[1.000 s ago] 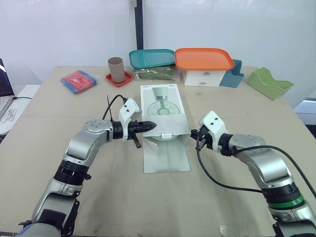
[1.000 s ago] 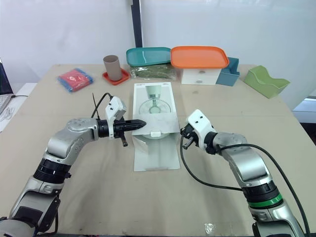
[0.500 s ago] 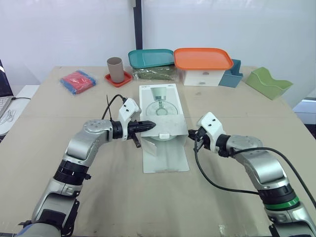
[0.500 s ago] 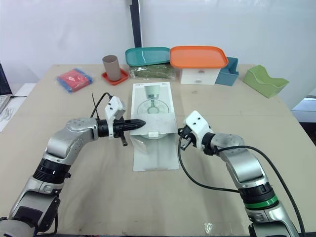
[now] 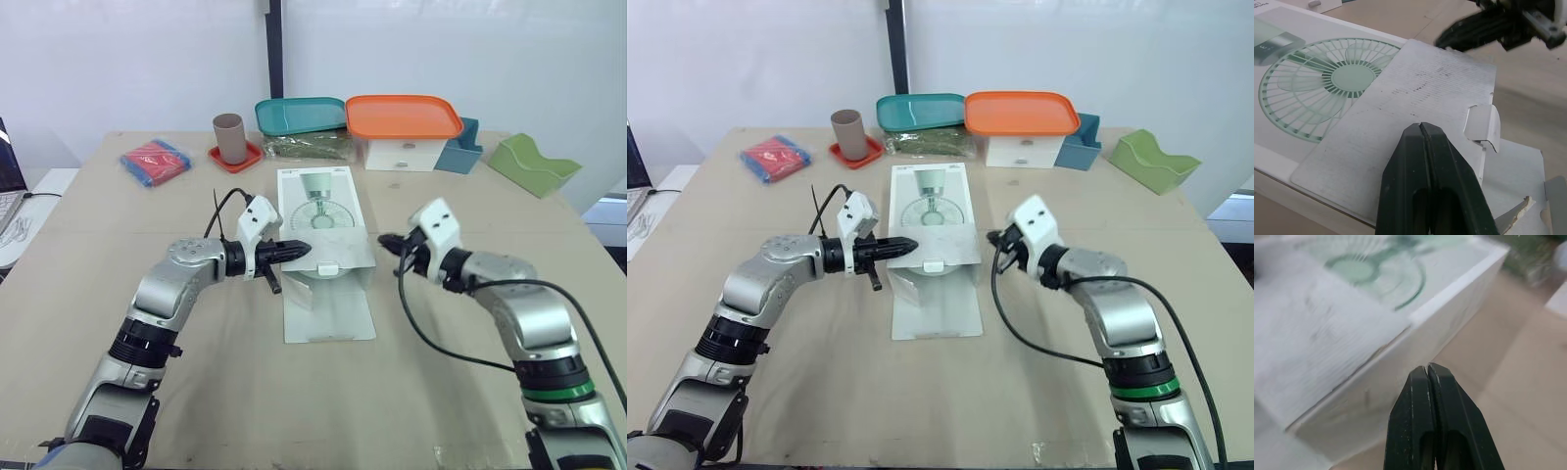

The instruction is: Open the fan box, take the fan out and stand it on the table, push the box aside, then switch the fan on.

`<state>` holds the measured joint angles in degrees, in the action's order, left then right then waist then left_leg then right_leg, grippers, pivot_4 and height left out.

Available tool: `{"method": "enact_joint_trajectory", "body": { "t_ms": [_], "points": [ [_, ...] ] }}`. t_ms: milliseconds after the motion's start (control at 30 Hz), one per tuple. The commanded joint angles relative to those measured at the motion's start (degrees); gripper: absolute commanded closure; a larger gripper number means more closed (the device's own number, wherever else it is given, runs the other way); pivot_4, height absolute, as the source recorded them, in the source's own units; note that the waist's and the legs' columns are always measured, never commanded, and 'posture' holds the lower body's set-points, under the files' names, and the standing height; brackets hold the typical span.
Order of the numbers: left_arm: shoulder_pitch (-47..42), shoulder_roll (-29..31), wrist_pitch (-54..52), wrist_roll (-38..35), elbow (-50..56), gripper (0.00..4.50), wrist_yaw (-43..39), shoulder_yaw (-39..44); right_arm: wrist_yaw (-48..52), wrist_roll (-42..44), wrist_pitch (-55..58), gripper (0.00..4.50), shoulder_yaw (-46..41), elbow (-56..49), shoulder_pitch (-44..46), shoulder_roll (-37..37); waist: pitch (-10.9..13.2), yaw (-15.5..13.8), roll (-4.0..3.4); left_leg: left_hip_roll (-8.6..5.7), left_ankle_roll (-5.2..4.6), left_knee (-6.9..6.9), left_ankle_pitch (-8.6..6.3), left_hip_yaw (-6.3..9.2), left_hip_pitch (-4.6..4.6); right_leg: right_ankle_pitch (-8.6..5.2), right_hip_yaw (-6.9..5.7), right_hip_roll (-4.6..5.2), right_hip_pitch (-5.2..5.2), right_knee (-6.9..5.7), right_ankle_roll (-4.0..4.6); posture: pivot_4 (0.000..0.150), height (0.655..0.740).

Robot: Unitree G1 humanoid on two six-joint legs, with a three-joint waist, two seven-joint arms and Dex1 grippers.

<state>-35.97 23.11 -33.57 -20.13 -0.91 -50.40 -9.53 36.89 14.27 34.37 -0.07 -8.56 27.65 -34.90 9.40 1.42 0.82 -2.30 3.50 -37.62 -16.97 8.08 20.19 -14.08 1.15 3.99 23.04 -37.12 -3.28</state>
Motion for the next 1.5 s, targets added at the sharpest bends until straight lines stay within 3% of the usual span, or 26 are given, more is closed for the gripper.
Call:
{"method": "enact_joint_trajectory", "body": {
  "t_ms": [33,333,600,833,1067,1500],
  "points": [
    [0.77,-0.18,0.26,0.52,0.89,4.50,0.07,-0.64,-0.25,0.71,-2.27,4.47,-2.34,0.37,2.90,0.31,0.00,0.00,0.00,0.00,0.00,0.00,0.00,0.00,0.00,0.00,0.00,0.00,0.00,0.00,0.00,0.150,0.7400],
    [1.39,-0.53,-0.10,-0.31,1.78,4.50,-0.33,-0.64,1.48,3.78,-0.15,4.47,0.84,-4.63,3.13,3.71,0.00,0.01,-0.01,0.01,0.00,0.00,0.00,-0.01,0.00,0.01,0.01,0.00,0.02,-0.01,0.02,0.150,0.7400],
    [1.81,-0.21,0.37,-1.61,2.88,4.50,-1.47,0.48,3.00,-0.75,-0.18,4.47,7.38,-5.07,-1.61,1.54,-0.06,0.00,-0.04,-0.01,-0.03,0.00,-0.01,0.00,0.00,0.02,0.01,0.02,0.01,-0.03,0.01,0.150,0.7400],
    [2.81,0.20,-2.26,-8.57,8.70,4.50,-6.61,1.52,2.64,-0.84,-0.66,4.47,7.20,-4.00,-0.48,2.68,-0.06,0.01,-0.03,0.00,0.00,0.00,0.01,0.00,0.00,0.02,0.00,0.01,0.01,-0.02,0.01,0.150,0.7400],
    [3.18,3.97,-2.14,-2.05,9.84,4.50,-6.63,-5.71,2.52,-1.63,-1.30,4.47,7.46,-3.74,-0.56,3.49,-0.07,0.03,-0.04,0.00,-0.05,0.00,-0.01,-0.01,-0.01,0.03,0.02,-0.01,0.01,-0.04,0.02,0.150,0.7400],
    [2.55,12.10,-6.91,-2.28,9.84,4.50,-12.85,-6.09,2.51,-1.86,-1.67,4.47,7.44,-3.48,-0.46,4.09,-0.06,0.18,-0.05,0.02,-0.24,0.00,-0.12,0.00,-0.01,0.03,0.02,-0.04,0.03,-0.04,0.02,0.150,0.7400]
  ]
}}
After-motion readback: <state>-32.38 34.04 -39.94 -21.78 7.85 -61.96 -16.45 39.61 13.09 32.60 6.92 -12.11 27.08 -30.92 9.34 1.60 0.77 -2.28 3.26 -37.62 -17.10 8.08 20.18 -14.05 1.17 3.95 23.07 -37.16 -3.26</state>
